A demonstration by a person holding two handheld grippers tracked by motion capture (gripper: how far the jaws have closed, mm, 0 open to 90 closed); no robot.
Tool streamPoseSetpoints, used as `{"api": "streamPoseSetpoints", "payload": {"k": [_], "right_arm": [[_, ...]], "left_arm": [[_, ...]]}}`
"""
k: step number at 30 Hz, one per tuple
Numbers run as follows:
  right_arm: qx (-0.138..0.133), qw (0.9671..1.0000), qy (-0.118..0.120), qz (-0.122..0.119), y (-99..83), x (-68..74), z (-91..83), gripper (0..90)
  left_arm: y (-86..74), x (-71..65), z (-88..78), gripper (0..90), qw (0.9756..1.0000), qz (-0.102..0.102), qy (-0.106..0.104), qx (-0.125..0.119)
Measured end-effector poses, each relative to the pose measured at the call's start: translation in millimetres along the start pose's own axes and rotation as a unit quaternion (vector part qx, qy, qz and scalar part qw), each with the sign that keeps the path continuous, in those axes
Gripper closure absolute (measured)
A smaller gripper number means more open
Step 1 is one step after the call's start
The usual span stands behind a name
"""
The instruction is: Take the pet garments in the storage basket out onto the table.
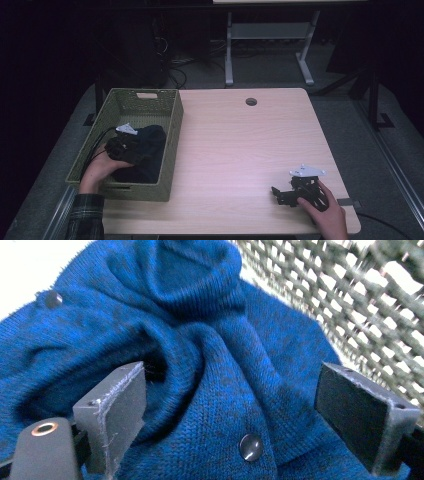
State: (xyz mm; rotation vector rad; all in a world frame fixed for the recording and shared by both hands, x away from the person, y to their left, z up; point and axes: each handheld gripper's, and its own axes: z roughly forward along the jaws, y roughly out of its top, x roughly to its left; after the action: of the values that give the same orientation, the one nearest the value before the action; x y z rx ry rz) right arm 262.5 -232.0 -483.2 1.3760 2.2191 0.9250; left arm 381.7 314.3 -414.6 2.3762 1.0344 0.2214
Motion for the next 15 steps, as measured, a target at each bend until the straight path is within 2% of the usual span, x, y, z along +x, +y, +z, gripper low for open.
{"api": "streamPoseSetpoints", "payload": {"k": [4,6,11,13,15], "right_arm": [[0.000,1.0000,0.000,0.000,0.0,0.0,0.0,0.0],[0.000,1.0000,0.000,0.000,0.0,0.0,0.0,0.0],[0.000,1.0000,0.000,0.000,0.0,0.0,0.0,0.0],[0.000,1.0000,0.000,0.000,0.0,0.0,0.0,0.0],[0.000,1.0000,0.000,0.000,0.0,0.0,0.0,0.0]], "left_arm": [[-0.5,-1.0,5.0,13.0,0.9999,0.005,0.005,0.013],[-0.5,-3.3,11.0,13.0,0.9989,0.016,0.016,0.041],[-0.3,-7.1,18.9,13.7,0.9961,0.036,0.029,0.075],[-0.2,-8.8,21.0,14.6,0.9959,0.031,0.030,0.079],[0.5,-9.6,20.7,20.8,0.9954,0.030,0.025,0.087]]}}
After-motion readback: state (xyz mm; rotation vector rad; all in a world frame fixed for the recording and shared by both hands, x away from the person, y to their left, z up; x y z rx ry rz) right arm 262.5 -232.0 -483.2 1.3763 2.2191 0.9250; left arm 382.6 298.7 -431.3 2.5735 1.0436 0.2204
